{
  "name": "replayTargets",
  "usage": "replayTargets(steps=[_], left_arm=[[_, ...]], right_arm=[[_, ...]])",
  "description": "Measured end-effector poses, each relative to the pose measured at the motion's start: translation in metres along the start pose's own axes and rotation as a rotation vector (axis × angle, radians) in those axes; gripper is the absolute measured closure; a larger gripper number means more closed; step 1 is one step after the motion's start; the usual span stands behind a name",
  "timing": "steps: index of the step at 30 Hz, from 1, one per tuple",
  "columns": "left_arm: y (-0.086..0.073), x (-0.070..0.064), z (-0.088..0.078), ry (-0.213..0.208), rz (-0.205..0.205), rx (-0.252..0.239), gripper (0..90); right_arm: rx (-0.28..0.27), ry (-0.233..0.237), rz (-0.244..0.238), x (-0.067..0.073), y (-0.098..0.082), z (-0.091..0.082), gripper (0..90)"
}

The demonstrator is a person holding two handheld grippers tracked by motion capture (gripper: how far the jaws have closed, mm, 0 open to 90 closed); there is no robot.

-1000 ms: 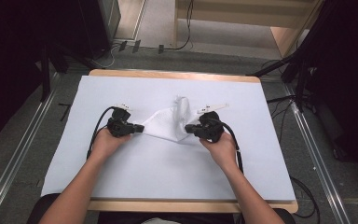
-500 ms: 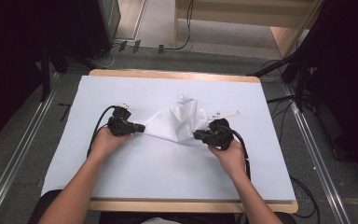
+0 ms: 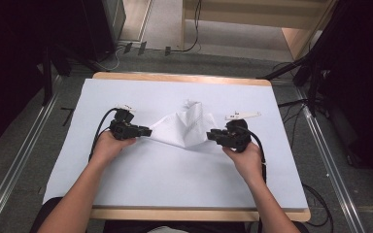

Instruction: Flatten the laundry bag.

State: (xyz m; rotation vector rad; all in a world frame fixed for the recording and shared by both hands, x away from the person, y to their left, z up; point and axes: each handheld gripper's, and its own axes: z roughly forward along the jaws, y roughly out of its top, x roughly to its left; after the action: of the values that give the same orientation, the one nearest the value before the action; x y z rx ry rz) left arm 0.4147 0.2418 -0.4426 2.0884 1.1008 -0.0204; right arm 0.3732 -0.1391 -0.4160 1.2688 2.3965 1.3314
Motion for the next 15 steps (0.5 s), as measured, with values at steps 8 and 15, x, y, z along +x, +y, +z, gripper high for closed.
replayTargets(steps=[8, 15], left_arm=[[0.0, -0.006, -0.004, 0.002, 0.018, -0.001, 69.0], [-0.005, -0.01, -0.01, 0.012, 0.017, -0.02, 68.2]], right_arm=[[-0.002, -0.002, -0.016, 0.003, 0.021, 0.009, 57.7], [-0.017, -0.006, -0.024, 0.005, 0.043, 0.018, 43.7]])
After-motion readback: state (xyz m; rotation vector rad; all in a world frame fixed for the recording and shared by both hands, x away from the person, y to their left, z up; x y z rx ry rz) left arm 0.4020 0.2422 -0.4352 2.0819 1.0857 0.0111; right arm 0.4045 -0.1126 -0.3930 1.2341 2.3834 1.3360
